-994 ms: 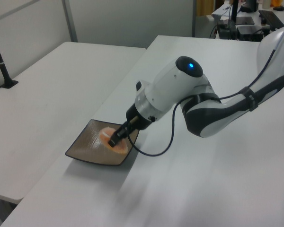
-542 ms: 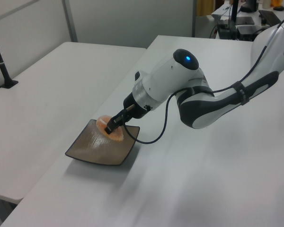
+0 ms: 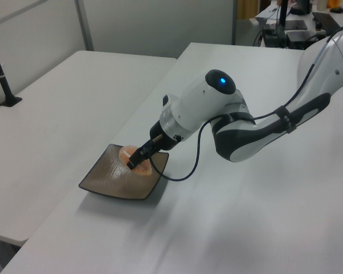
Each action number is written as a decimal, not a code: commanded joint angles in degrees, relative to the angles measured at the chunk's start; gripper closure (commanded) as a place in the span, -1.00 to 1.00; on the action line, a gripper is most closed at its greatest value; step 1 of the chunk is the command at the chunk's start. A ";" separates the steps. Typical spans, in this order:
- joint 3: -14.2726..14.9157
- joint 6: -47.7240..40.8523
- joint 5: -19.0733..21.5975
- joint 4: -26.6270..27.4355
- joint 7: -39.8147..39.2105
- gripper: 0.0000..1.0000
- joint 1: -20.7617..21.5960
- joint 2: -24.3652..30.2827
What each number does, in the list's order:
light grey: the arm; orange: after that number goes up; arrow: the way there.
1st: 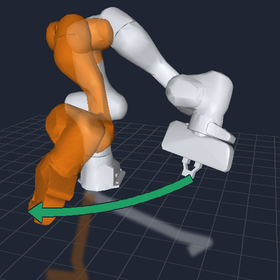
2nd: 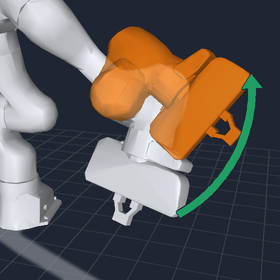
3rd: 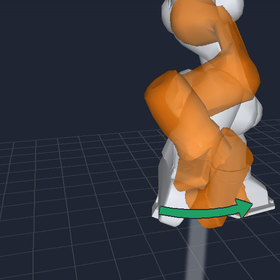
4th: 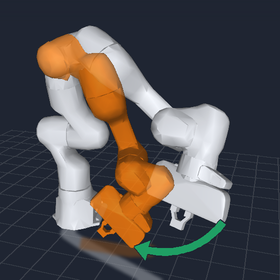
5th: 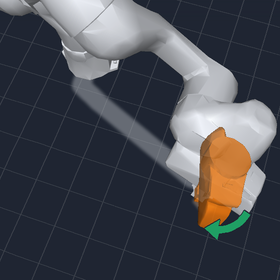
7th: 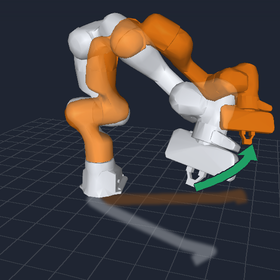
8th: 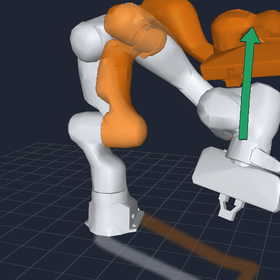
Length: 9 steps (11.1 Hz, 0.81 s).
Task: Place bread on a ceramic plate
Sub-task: 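Lower the bread onto the plate and open the gripper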
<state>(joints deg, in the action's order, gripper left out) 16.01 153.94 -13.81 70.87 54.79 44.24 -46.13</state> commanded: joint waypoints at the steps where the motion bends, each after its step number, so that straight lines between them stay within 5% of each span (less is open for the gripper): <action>1: 0.61 1.97 -1.22 1.20 1.46 -0.30 0.33 -0.27; 4: 0.52 1.97 -1.22 1.20 1.46 -0.31 0.33 -0.36; 7: 0.43 1.97 -1.22 1.29 1.46 -0.70 0.33 -0.36; 9: 0.43 1.97 -1.22 1.29 1.46 -0.77 0.33 -0.36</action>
<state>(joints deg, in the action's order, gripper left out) 16.01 153.95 -13.82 70.89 54.79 44.28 -46.98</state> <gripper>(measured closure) 0.159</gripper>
